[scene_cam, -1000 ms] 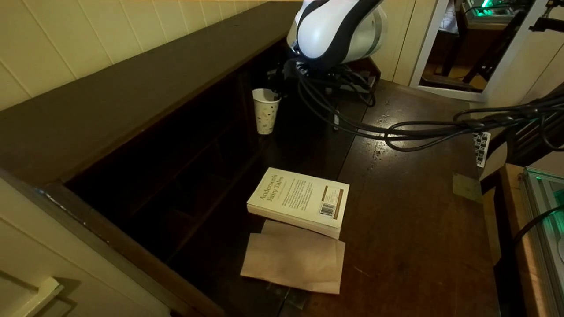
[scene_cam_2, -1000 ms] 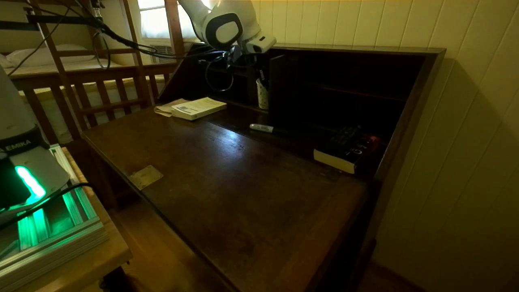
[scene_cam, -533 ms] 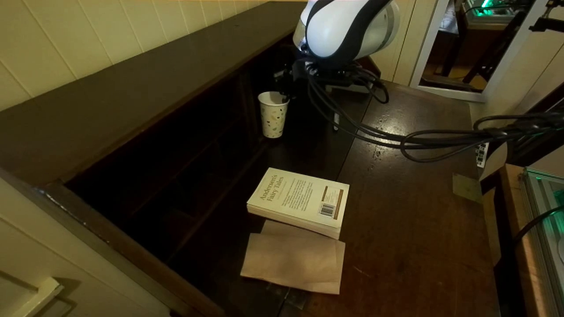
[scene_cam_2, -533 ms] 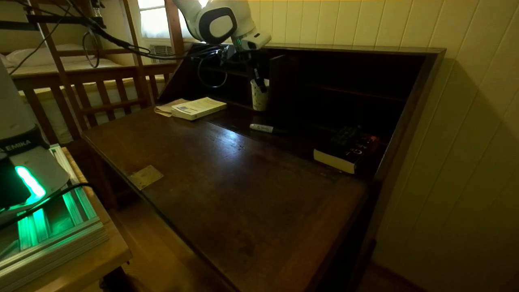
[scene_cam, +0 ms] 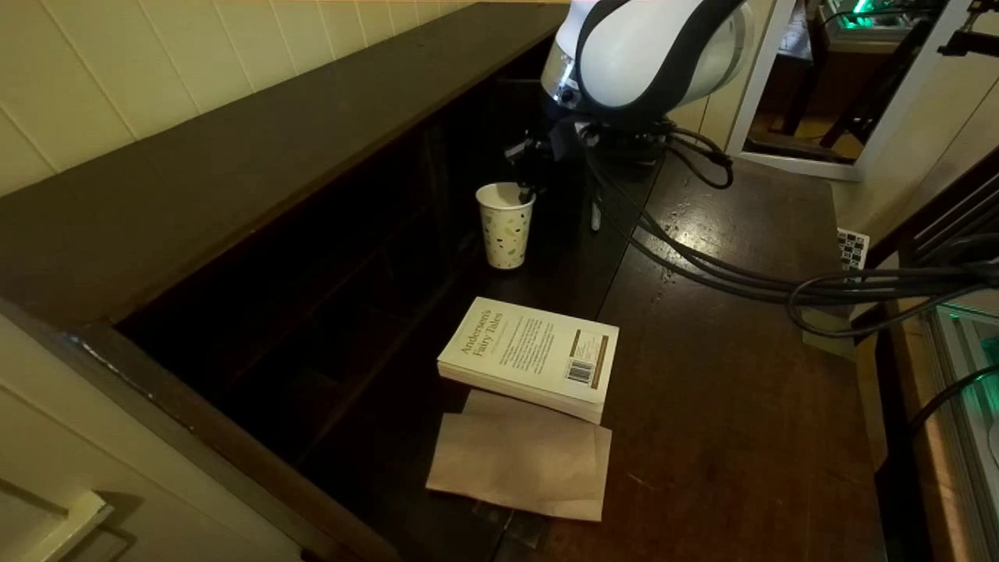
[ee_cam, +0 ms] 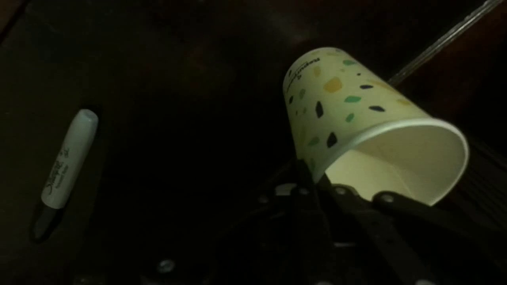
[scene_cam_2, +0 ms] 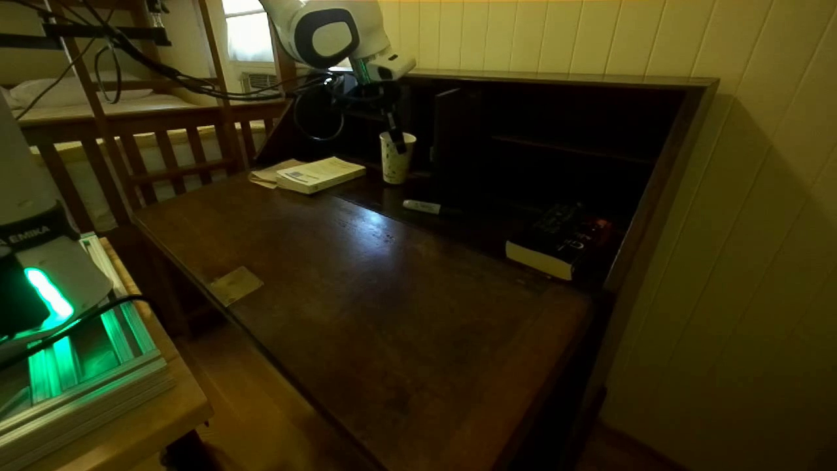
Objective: Move the cup, then pick up the marker and put it in the cup
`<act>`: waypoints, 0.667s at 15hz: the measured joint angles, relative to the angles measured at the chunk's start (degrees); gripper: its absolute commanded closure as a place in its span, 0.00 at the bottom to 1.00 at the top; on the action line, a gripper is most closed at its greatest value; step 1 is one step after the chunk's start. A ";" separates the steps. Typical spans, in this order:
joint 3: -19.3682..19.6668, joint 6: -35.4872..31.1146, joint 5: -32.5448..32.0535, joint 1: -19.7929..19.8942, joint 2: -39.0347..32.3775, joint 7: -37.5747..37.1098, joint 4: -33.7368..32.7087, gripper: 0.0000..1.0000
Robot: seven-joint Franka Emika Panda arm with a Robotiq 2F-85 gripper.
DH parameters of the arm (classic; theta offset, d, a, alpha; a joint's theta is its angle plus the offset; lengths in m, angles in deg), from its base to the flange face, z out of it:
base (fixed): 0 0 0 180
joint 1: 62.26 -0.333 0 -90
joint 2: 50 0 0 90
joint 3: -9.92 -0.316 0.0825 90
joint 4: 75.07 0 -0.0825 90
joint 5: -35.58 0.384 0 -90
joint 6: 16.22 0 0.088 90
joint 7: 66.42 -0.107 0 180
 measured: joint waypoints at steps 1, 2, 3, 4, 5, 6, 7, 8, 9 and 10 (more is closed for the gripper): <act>-0.05 0.32 0.00 0.11 0.98 1.05 1.13 0.99; -0.05 0.67 -0.04 0.24 2.02 2.01 2.26 0.99; -0.05 1.05 -0.16 0.39 3.06 3.00 3.27 0.99; -0.05 1.37 -0.47 0.54 4.08 4.07 4.27 0.99; -0.09 1.73 -0.76 0.71 5.06 5.25 5.24 0.99; -0.21 2.03 -0.86 0.93 6.03 6.55 6.17 0.99; -0.35 2.19 -0.88 1.17 6.84 7.88 7.03 0.99; -0.47 2.34 -0.89 1.42 7.65 9.26 7.91 0.99; -0.76 2.35 -0.89 1.80 8.36 10.74 8.72 0.98; -1.01 2.35 -0.89 2.17 8.98 12.27 9.48 0.94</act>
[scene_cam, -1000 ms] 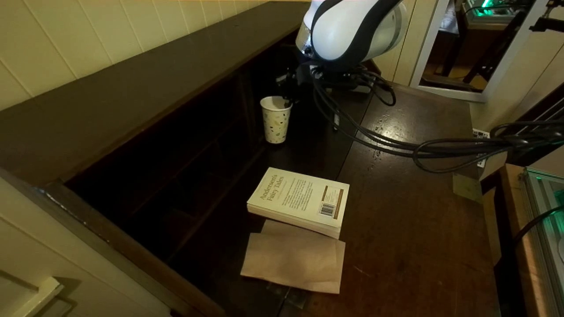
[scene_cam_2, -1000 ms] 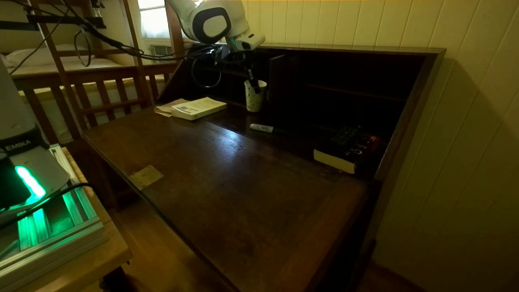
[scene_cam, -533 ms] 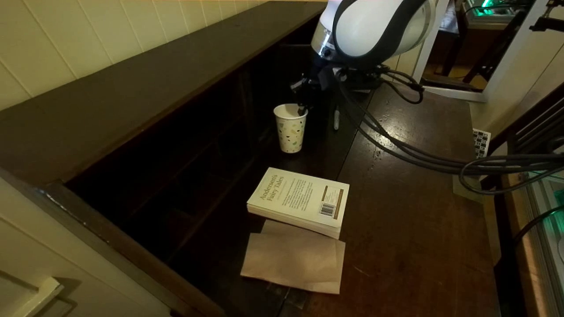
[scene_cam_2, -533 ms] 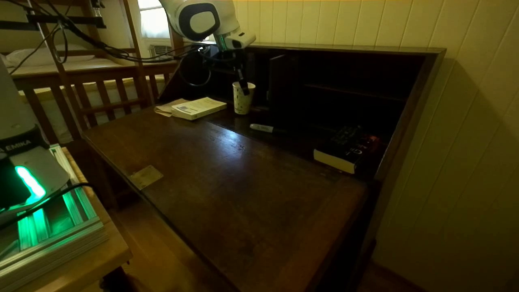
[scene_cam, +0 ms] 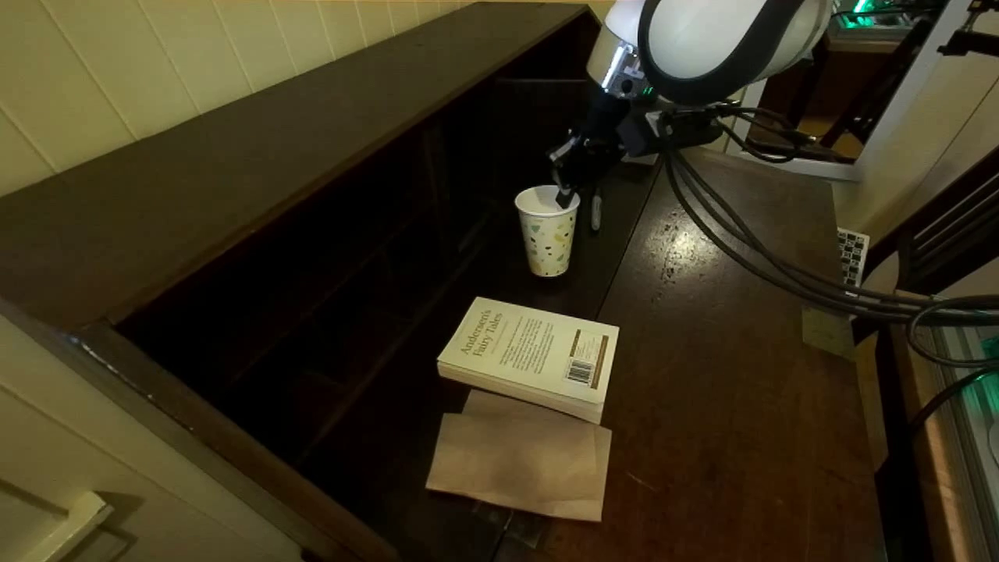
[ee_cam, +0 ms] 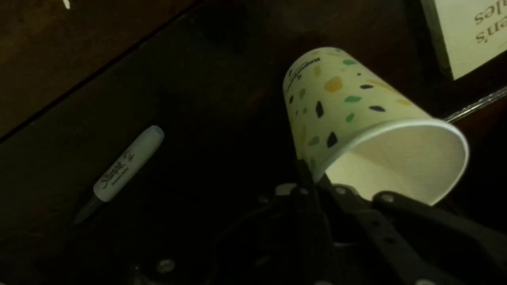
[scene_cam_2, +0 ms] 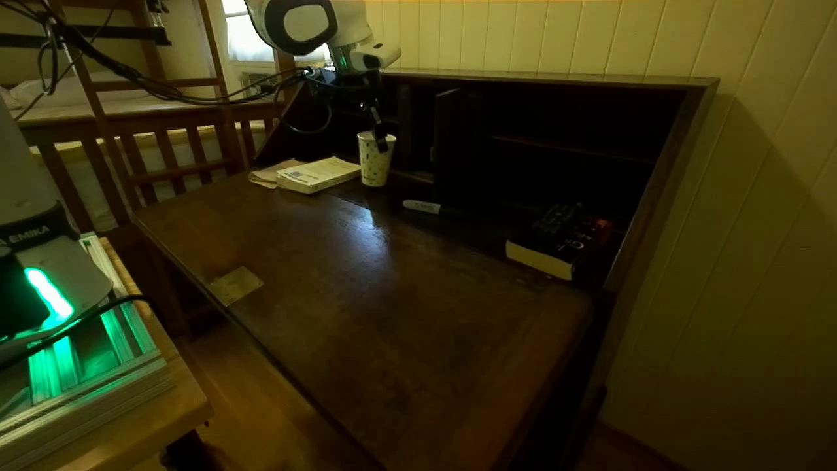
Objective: Move the cup, then pick up the marker and put it in the cup
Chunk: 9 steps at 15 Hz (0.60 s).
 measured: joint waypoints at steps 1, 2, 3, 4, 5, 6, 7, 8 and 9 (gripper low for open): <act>-0.24 0.00 0.00 0.37 0.45 1.48 0.66 0.98; -0.40 0.00 0.00 0.67 0.81 2.80 1.28 0.98; -0.57 0.00 0.00 1.00 1.08 4.05 1.79 1.00; -0.67 0.00 0.00 1.27 1.32 5.08 2.22 0.99; -0.71 0.00 0.00 1.50 1.45 6.01 2.59 0.83; -0.78 0.00 0.00 1.78 1.47 6.75 2.80 0.71; -0.82 0.00 0.00 2.00 1.47 7.28 2.92 0.66; -0.83 0.00 0.00 2.15 1.47 7.69 2.99 0.59; -0.87 0.00 0.00 2.27 1.50 8.07 3.05 0.53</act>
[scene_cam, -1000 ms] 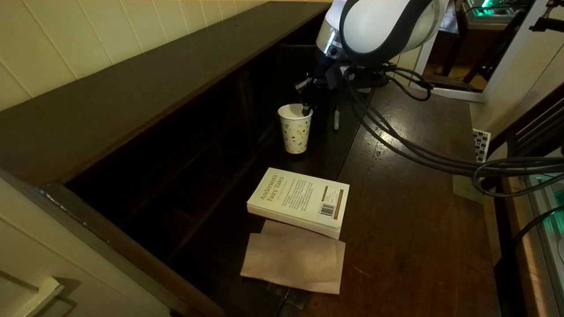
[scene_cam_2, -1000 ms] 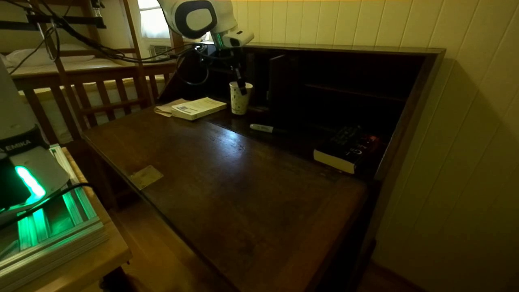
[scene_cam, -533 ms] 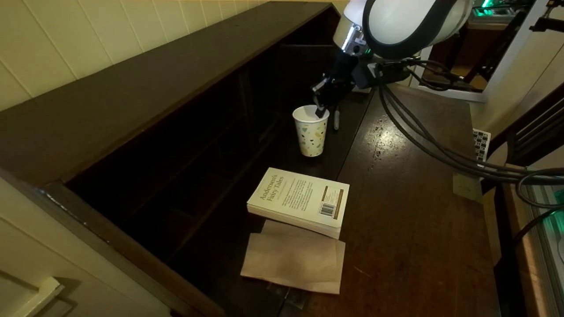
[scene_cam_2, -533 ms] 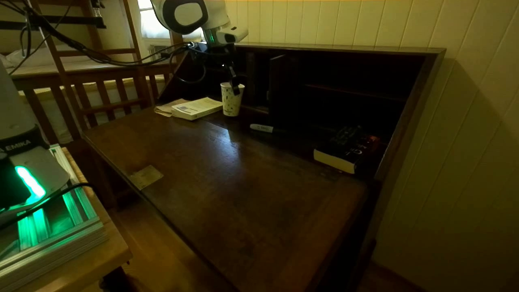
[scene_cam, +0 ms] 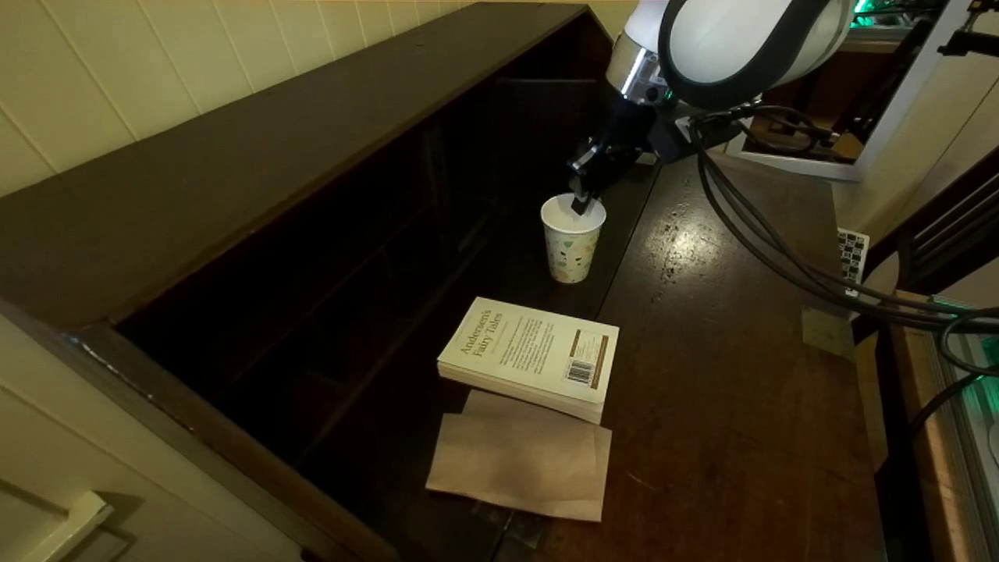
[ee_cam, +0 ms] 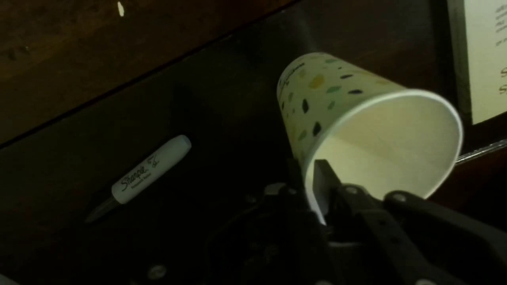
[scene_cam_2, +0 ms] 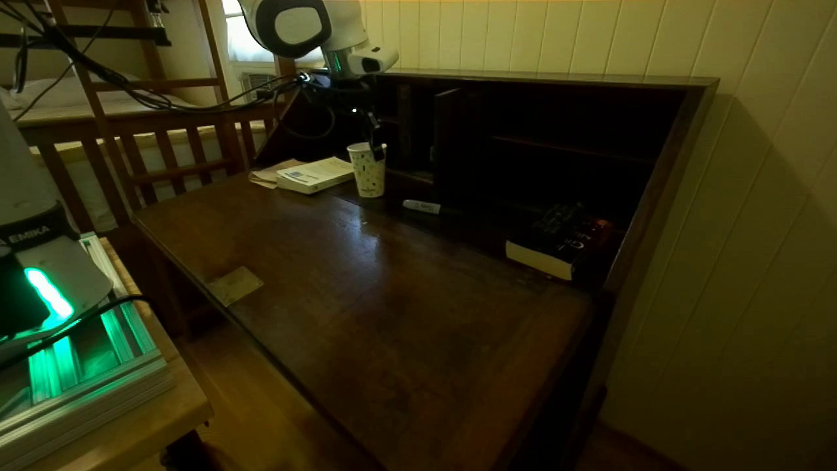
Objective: Move the cup, then pick up the marker and put it in the cup
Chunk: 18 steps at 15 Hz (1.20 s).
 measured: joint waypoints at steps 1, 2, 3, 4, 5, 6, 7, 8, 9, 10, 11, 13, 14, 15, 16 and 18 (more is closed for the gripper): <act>-0.05 0.00 0.00 0.12 0.04 0.31 0.03 0.45; -0.15 0.00 0.02 0.24 0.10 0.57 0.03 0.39; -0.27 0.00 0.03 0.35 0.22 0.83 0.04 0.31; -0.40 0.00 0.07 0.45 0.40 1.08 0.05 0.24; -0.52 0.00 0.16 0.54 0.63 1.30 0.06 0.16; -0.62 0.15 0.29 0.64 0.96 1.40 0.07 0.10; -0.71 0.48 0.37 0.79 1.36 1.41 0.07 0.04; -0.77 1.08 0.59 0.95 1.83 1.43 0.07 0.01; -0.78 1.99 0.85 1.11 2.43 1.45 0.06 0.00; -0.78 3.12 1.30 1.24 3.13 1.56 0.05 0.00; -0.78 4.40 1.59 1.40 3.90 1.64 0.03 0.00; -0.75 7.12 2.05 1.85 5.48 1.94 -0.16 0.00; -0.58 8.77 2.11 2.07 6.28 2.25 -0.41 0.00; -0.35 10.32 2.11 2.33 7.07 2.63 -0.74 0.00; -0.07 11.76 2.11 2.67 7.91 3.28 -1.11 0.00; 0.76 14.65 1.89 3.27 9.23 4.81 -2.10 0.00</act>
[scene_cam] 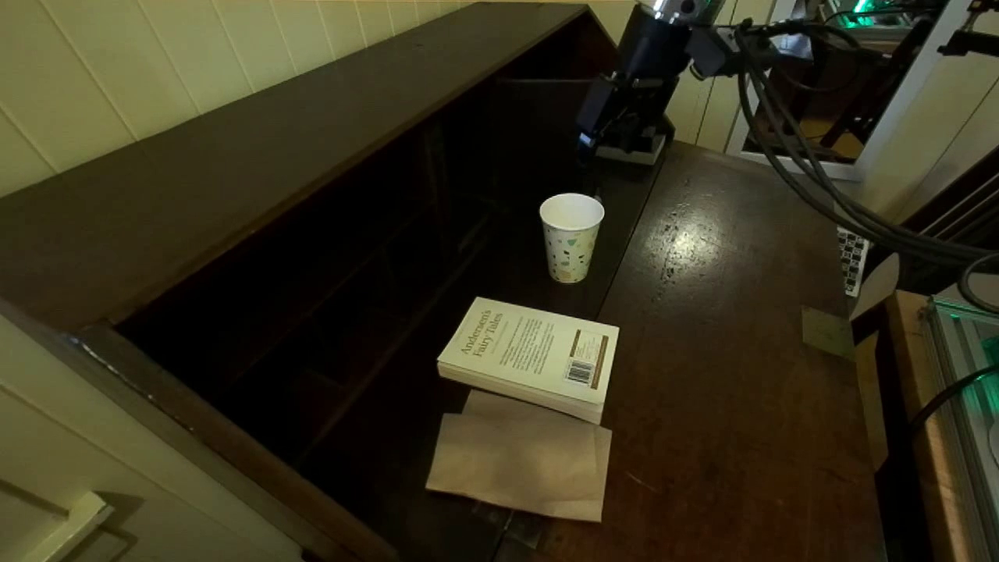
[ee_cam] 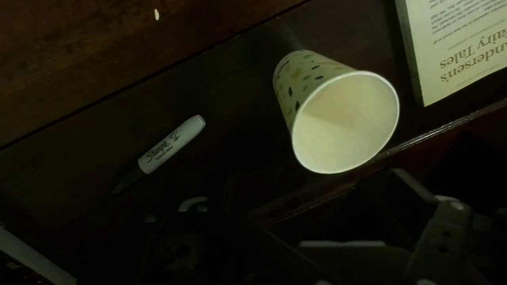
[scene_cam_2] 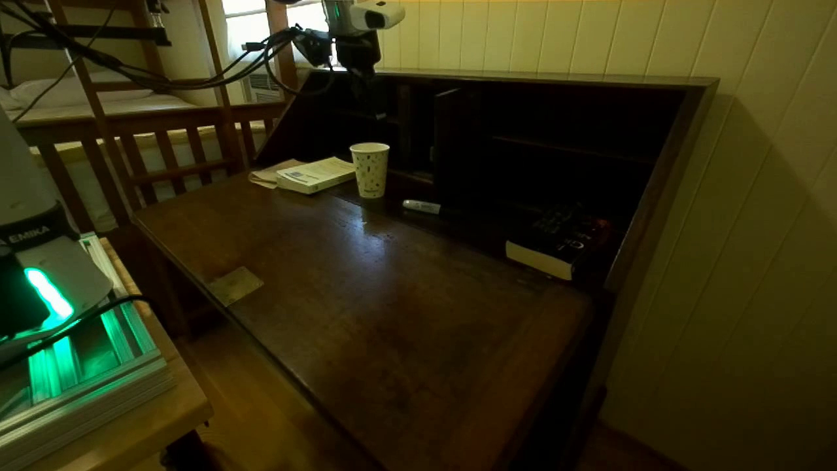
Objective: Move the cup, then pick up the marker and put it in the cup
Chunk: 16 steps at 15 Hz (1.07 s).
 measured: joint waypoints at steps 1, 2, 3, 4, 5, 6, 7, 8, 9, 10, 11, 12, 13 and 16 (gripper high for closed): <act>0.45 1.11 -0.41 0.33 0.46 0.95 -0.56 0.00; 0.83 2.04 -0.81 0.69 0.86 2.18 -1.17 0.00; 1.22 2.90 -1.29 1.00 1.10 3.52 -1.85 0.00; 1.62 3.69 -1.74 1.25 1.22 5.14 -2.56 0.00; 2.00 4.54 -2.13 1.47 1.24 6.90 -3.33 0.00; 2.32 5.26 -2.64 1.65 1.24 8.56 -4.09 0.00; 2.65 5.83 -3.21 1.75 1.24 10.10 -4.82 0.00; 2.87 6.39 -3.88 1.91 1.24 11.56 -5.54 0.00; 3.00 7.16 -4.56 2.08 1.20 12.97 -6.28 0.00; 3.12 7.95 -5.22 2.23 1.12 14.33 -7.01 0.00; 3.26 8.79 -5.89 2.34 1.00 15.58 -7.76 0.00; 3.41 9.54 -6.60 2.43 0.83 16.72 -8.52 0.00; 3.55 10.11 -7.25 2.52 0.57 17.70 -9.27 0.00; 3.75 10.25 -8.99 2.90 -1.09 19.59 -11.46 0.00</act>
